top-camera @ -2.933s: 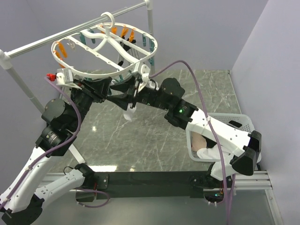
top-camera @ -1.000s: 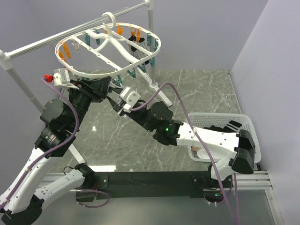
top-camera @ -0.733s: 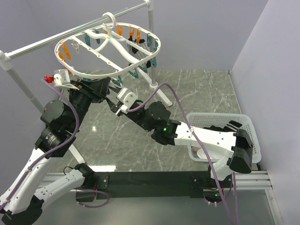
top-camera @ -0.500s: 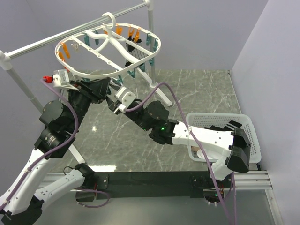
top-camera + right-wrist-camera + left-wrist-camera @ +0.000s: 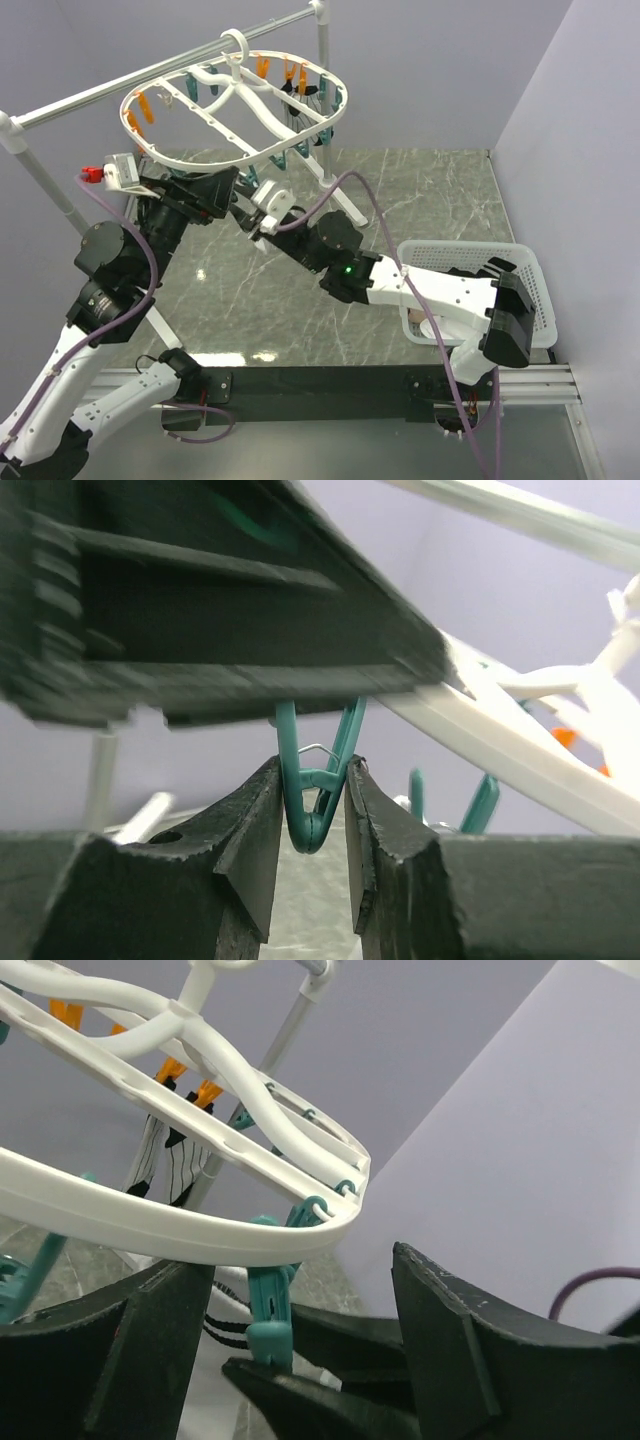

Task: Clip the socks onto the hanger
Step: Open the clamp at the hanger.

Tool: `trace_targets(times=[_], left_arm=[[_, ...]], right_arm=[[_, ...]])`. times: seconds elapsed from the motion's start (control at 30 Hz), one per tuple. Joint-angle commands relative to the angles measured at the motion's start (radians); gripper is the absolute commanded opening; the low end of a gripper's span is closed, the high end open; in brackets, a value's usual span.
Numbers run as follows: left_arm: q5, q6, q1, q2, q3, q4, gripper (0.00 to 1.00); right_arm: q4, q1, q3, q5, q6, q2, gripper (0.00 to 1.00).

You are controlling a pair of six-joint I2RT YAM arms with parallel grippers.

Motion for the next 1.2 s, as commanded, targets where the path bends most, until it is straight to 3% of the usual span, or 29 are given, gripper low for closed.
trace_targets(times=[0.0, 0.13, 0.57, 1.17], left_arm=[[0.0, -0.006, -0.002, -0.032, -0.002, 0.031, 0.77], [0.04, 0.002, -0.002, -0.043, -0.011, 0.038, 0.76], [0.168, 0.049, -0.002, -0.035, -0.08, 0.137, 0.74], [0.307, 0.103, 0.006, -0.037, -0.138, 0.268, 0.69]], right_arm=[[0.023, -0.072, -0.022, -0.194, 0.206, -0.092, 0.3], [-0.052, -0.131, 0.013, -0.367, 0.325, -0.105, 0.3], [-0.037, -0.249, 0.038, -0.677, 0.662, -0.096, 0.3], [-0.051, -0.324, 0.11, -0.887, 0.915, -0.061, 0.29]])
